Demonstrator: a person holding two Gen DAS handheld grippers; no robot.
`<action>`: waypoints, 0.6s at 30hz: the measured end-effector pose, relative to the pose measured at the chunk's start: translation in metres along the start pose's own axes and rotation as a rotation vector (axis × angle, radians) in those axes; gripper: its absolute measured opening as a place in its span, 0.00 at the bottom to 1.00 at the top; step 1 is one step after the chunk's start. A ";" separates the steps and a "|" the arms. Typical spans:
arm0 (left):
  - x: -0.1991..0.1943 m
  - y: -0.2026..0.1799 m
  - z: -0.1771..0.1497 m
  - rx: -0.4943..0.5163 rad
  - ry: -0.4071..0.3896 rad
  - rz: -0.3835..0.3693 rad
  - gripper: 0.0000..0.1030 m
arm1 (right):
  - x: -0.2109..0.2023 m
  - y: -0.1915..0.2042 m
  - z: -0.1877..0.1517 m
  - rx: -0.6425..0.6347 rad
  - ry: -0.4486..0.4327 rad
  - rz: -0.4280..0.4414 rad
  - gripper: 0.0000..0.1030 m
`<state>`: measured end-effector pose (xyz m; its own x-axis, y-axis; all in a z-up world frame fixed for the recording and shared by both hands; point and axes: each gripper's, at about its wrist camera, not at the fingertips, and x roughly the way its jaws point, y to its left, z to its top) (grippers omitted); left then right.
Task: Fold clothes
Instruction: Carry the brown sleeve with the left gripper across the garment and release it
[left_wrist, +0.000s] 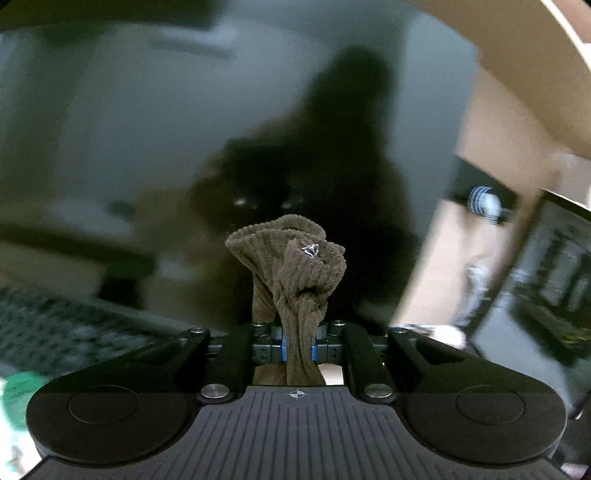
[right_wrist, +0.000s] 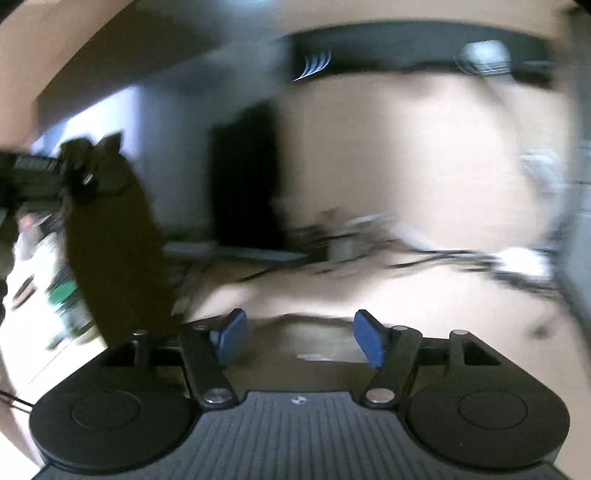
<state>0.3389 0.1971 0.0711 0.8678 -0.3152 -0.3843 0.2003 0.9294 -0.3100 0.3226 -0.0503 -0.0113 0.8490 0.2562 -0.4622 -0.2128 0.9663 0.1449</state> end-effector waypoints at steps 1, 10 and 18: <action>0.007 -0.014 0.000 0.011 0.003 -0.039 0.11 | -0.012 -0.014 0.002 0.020 -0.012 -0.049 0.64; 0.069 -0.138 -0.067 0.126 0.258 -0.458 0.78 | -0.062 -0.099 -0.019 0.159 0.005 -0.289 0.65; 0.055 -0.071 -0.076 0.082 0.340 -0.341 0.91 | -0.019 -0.057 -0.026 0.121 0.077 -0.085 0.46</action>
<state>0.3382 0.0994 0.0057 0.5517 -0.6361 -0.5394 0.4940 0.7703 -0.4031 0.3060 -0.1099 -0.0335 0.8208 0.1798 -0.5422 -0.0785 0.9757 0.2047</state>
